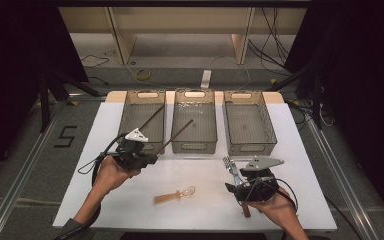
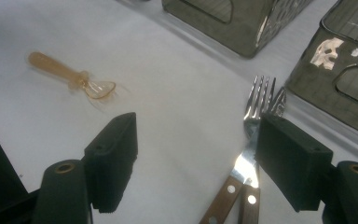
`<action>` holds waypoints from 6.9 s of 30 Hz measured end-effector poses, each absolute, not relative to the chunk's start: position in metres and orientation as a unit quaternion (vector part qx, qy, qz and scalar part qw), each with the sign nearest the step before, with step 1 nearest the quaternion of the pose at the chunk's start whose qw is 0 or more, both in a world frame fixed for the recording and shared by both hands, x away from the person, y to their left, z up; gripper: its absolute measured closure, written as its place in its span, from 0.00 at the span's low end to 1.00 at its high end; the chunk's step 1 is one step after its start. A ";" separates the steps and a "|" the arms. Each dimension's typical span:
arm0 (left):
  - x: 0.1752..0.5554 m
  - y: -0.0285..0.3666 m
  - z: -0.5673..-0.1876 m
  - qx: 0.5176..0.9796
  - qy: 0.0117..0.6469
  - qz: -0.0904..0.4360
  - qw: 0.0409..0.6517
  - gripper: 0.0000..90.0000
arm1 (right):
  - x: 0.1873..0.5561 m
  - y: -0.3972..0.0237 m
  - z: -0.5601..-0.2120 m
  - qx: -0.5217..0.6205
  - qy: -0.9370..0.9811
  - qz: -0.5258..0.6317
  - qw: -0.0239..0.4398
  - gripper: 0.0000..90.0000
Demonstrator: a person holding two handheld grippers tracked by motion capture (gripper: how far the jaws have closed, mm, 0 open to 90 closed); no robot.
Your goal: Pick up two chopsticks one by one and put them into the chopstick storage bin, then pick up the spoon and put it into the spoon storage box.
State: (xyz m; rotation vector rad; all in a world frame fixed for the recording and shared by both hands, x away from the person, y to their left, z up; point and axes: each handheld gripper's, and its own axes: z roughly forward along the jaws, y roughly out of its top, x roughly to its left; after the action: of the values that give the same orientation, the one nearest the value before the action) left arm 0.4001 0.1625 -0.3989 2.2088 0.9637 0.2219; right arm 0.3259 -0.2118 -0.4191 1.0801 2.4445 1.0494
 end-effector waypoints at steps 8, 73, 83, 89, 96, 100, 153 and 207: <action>0.427 0.171 -0.389 0.837 0.399 0.100 0.361 0.94 | 0.323 -0.213 -0.425 0.374 0.846 0.358 0.129 0.33; 0.524 0.206 -0.399 0.779 0.513 0.156 0.326 0.47 | 0.319 -0.208 -0.426 0.364 0.850 0.363 0.115 0.27; 0.493 0.203 -0.380 0.768 0.494 0.137 0.383 0.34 | 0.319 -0.209 -0.425 0.366 0.847 0.366 0.119 0.27; 0.471 0.200 -0.382 0.764 0.478 0.126 0.414 0.29 | 0.319 -0.210 -0.425 0.367 0.846 0.369 0.121 0.27; 0.445 0.191 -0.383 0.794 0.445 0.114 0.398 0.25 | 0.316 -0.211 -0.424 0.366 0.838 0.382 0.131 0.27; 0.434 0.184 -0.383 0.809 0.422 0.116 0.392 0.24 | 0.315 -0.211 -0.423 0.368 0.831 0.394 0.136 0.27; 0.359 0.104 -0.445 0.938 0.276 0.035 0.206 0.17 | 0.315 -0.234 -0.427 0.394 0.784 0.456 0.151 0.27; 0.350 0.088 -0.456 0.963 0.220 0.034 0.153 0.82 | 0.315 -0.231 -0.427 0.387 0.794 0.442 0.152 0.27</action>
State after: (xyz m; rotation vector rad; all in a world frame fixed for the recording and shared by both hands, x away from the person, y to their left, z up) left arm 0.3501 0.0883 -0.4559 2.7622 0.6305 0.0986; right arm 0.3149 -0.2312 -0.4275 1.1118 2.2793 1.2694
